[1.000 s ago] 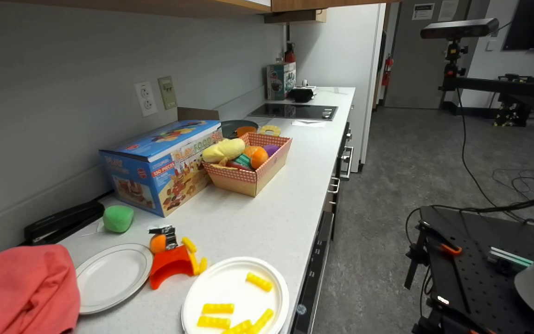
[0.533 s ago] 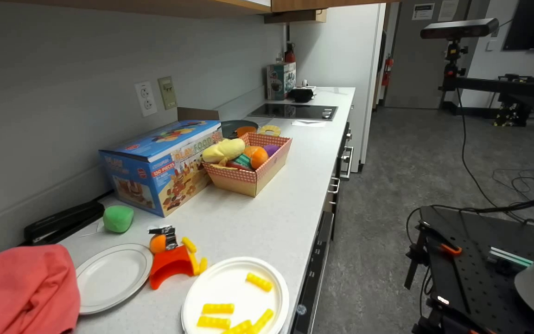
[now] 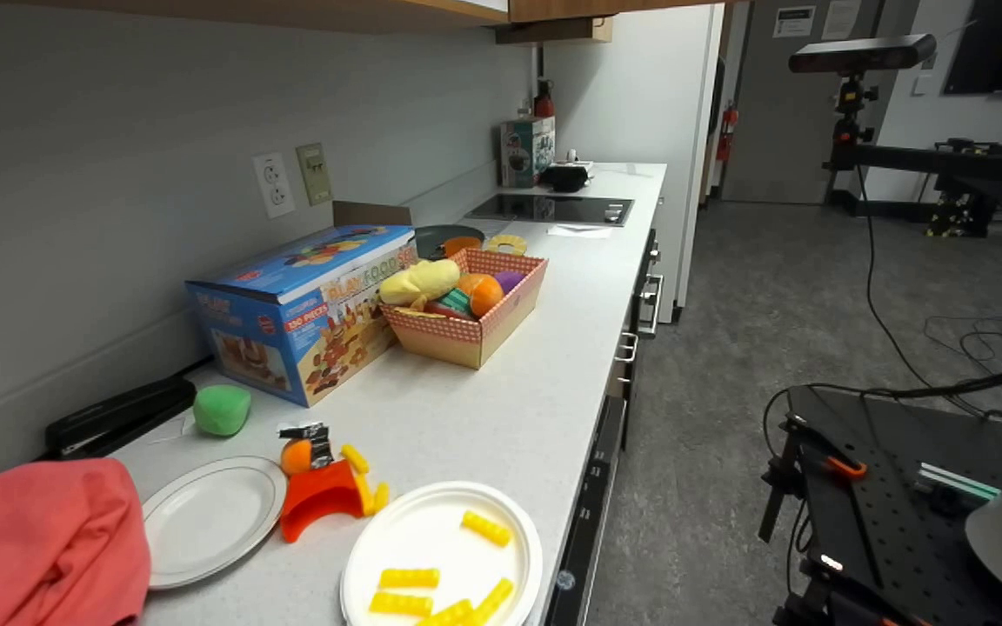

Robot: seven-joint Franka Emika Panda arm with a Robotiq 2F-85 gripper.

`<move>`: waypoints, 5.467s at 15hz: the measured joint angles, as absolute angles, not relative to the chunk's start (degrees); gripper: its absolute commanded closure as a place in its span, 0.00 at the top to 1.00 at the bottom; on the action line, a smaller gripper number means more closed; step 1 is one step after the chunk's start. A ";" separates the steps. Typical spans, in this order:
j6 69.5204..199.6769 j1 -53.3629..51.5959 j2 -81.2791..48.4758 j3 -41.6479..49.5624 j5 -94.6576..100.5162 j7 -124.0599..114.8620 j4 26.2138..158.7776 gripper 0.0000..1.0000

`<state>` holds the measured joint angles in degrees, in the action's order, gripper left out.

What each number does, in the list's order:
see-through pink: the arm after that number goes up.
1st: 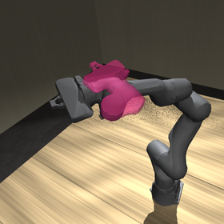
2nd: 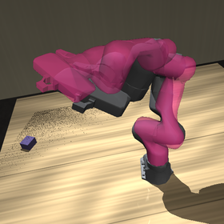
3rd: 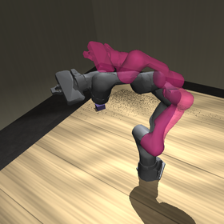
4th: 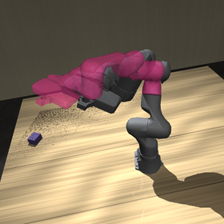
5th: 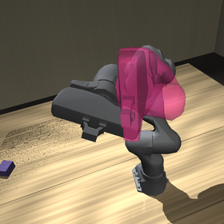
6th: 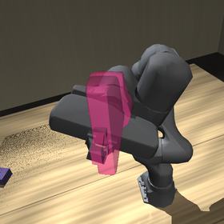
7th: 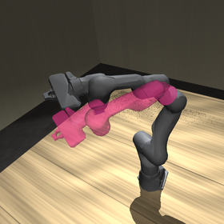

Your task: Close the top cabinet drawer door on the right

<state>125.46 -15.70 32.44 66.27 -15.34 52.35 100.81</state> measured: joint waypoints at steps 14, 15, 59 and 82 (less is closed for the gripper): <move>103.64 1.41 34.59 24.96 -10.96 31.40 88.83 1.00; 103.57 1.55 34.58 24.18 -10.60 30.64 88.45 1.00; 111.04 1.73 19.76 28.03 -16.13 30.61 92.00 1.00; 111.75 1.95 6.04 20.70 -22.50 38.77 82.27 1.00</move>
